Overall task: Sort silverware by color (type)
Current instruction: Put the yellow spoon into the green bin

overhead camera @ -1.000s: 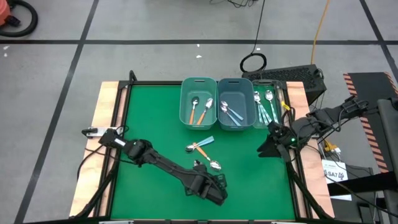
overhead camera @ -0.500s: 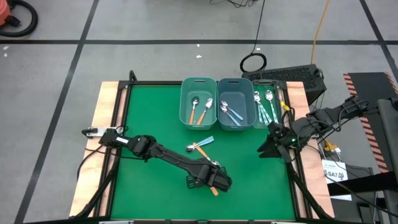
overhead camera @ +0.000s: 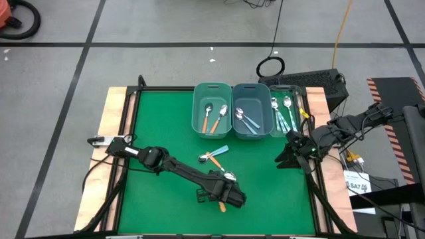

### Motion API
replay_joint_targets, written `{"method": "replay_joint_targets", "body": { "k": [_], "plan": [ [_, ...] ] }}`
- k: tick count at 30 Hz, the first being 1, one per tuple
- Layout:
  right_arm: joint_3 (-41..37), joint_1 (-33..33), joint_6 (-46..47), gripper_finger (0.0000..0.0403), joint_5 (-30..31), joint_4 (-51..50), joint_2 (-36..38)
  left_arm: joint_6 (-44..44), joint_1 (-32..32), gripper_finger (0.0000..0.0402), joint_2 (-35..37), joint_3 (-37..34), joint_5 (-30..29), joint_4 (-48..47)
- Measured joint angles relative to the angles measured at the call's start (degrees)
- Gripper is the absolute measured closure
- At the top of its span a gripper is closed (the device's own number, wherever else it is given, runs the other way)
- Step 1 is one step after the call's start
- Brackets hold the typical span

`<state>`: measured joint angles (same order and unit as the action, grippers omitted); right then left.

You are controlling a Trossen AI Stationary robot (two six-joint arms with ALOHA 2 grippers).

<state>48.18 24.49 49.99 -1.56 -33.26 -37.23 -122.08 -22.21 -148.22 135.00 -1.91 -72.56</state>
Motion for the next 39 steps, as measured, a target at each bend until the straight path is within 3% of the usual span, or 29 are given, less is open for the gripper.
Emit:
{"method": "replay_joint_targets", "body": {
  "k": [4, 21, 39],
  "plan": [
    [0.0, 0.0, 0.1, 0.0236, -0.1, 0.0, 0.0, -0.1, -0.2, 0.0347, 0.0, 0.1, -0.6, -0.7],
    [0.0, 0.0, 0.2, 0.0236, -1.6, 0.0, 0.0, -1.4, -3.4, 0.0347, 2.5, -0.2, -1.7, -0.8],
    [0.0, 0.0, -2.9, 0.0236, -1.3, 0.1, 0.0, 7.0, -3.8, 0.0347, 8.5, -0.1, -6.1, -0.6]
  ]
}}
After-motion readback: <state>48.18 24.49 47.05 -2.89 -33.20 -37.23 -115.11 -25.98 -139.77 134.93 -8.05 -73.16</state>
